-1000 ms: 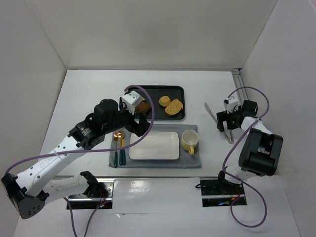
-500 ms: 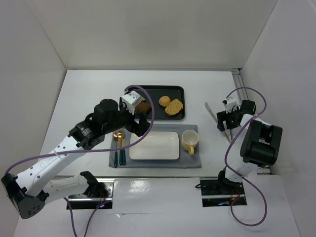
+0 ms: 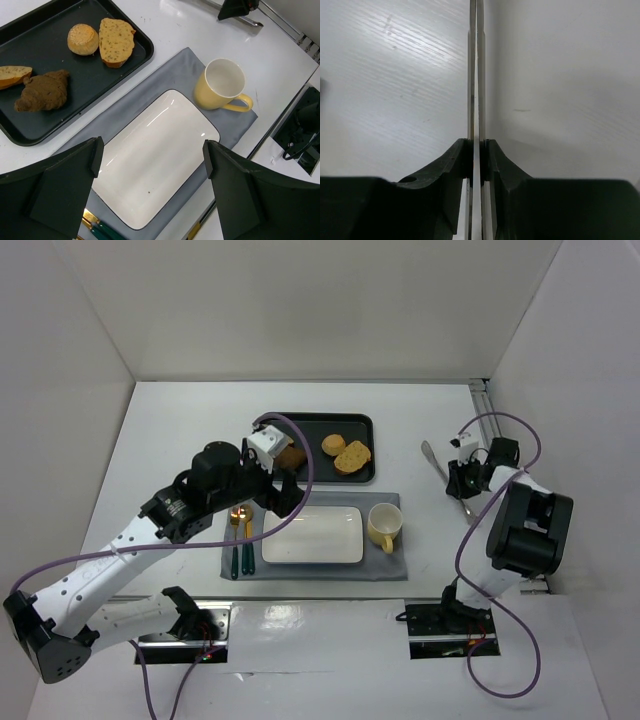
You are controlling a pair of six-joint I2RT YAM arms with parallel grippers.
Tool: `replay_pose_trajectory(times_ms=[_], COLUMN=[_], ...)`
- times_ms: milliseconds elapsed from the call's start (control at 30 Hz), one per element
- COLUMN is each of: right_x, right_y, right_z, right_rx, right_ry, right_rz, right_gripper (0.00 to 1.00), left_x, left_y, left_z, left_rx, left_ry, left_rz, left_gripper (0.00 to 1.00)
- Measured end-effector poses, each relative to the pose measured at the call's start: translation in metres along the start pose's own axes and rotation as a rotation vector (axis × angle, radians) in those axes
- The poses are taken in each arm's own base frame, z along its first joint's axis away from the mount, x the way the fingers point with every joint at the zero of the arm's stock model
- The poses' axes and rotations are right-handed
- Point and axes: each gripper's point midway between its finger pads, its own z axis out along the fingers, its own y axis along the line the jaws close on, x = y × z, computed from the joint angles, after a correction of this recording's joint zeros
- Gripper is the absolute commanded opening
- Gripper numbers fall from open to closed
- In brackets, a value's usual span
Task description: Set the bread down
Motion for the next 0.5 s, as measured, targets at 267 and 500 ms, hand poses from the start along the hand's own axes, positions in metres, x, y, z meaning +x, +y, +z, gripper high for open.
replay_pose_trajectory(times_ms=[267, 500], right_x=[-0.097, -0.169], right_y=[0.023, 0.095], right_z=[-0.055, -0.073], right_rx=[-0.065, -0.203], right_ry=[-0.163, -0.268], right_rz=[-0.089, -0.238], right_gripper=[0.32, 0.49], left_x=[-0.002, -0.002], left_y=[0.003, 0.007], left_z=[-0.001, -0.001], left_rx=[-0.019, -0.042], left_ry=[-0.008, -0.011], left_rz=[0.001, 0.002], left_gripper=[1.00, 1.00])
